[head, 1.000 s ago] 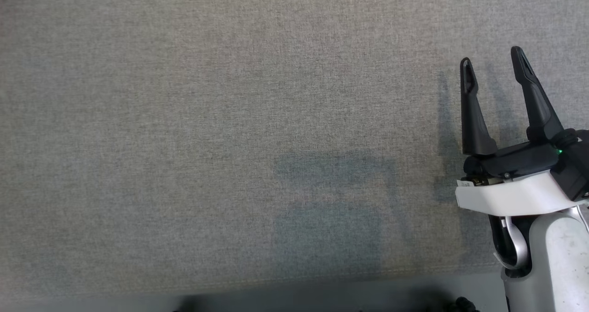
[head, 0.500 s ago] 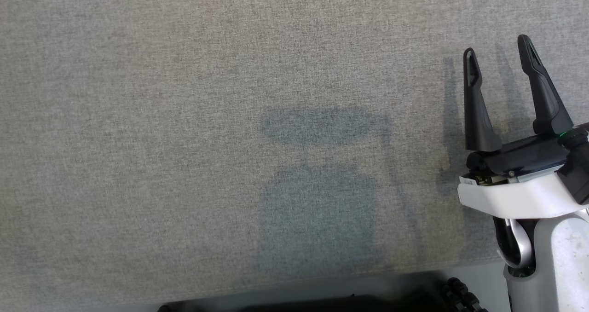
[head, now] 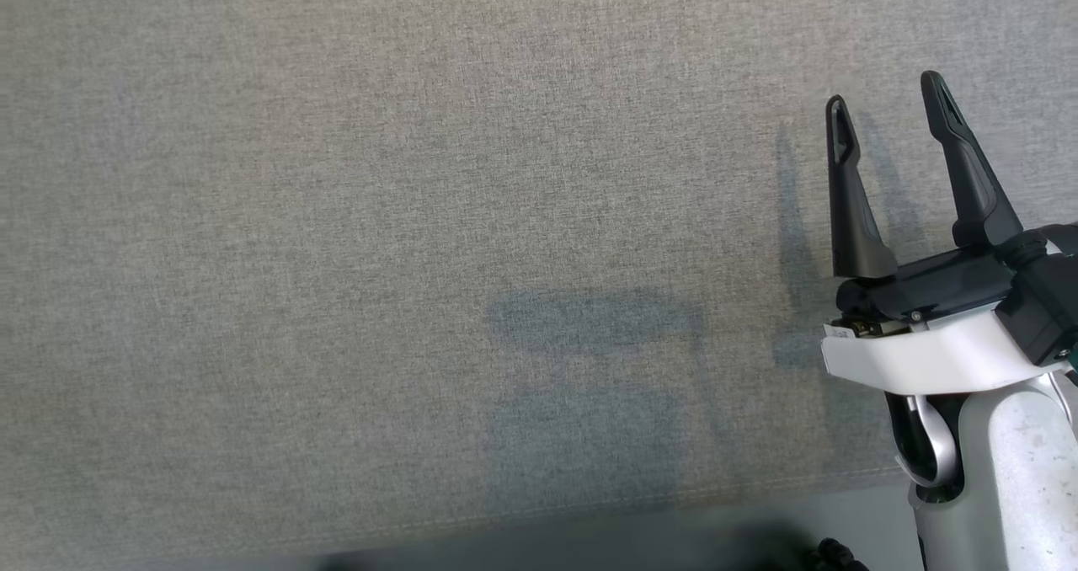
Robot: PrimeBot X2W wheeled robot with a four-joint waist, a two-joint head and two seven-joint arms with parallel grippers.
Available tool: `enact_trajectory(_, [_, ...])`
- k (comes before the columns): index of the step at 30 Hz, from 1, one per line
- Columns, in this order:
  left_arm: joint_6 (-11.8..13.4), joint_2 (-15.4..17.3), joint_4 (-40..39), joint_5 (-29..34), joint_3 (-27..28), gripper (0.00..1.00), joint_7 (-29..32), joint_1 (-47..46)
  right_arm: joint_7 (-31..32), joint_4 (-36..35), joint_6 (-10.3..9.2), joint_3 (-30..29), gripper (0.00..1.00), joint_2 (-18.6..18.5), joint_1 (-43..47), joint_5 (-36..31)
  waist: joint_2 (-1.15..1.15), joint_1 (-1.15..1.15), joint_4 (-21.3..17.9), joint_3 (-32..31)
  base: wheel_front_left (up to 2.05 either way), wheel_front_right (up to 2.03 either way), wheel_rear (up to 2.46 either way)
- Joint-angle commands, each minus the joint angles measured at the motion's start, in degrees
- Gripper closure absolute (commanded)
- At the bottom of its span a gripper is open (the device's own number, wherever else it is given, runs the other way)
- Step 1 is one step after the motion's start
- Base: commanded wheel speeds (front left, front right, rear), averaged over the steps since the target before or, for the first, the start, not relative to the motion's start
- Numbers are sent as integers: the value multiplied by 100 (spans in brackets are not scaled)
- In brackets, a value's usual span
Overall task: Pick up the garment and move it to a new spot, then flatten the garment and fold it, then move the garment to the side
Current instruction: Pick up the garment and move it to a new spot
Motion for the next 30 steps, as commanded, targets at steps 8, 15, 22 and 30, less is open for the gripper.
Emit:
enact_trajectory(8, [-113, 14, 140, -61, -113, 100, -3, -38, -45, 90, -2, -74, 0, -15, -30, 11, 0, 0, 24, -199, 0, 0, 0])
enact_trajectory(15, [-184, -92, 23, -78, -252, 100, -200, 34, -76, 208, -2, -36, 0, -15, -53, 44, 0, 0, 38, -426, 0, 0, 0])
enact_trajectory(22, [-225, -360, -422, 10, -604, 0, -893, 323, -126, 321, -2, -81, 0, -16, -86, -1, 0, 0, 104, -818, 0, 0, 0])
enact_trajectory(30, [-237, -634, -1164, -181, -1083, 0, -1494, 1190, -70, 506, -2, -116, 0, -15, -27, 28, 0, 0, 254, -1491, 0, 0, 0])
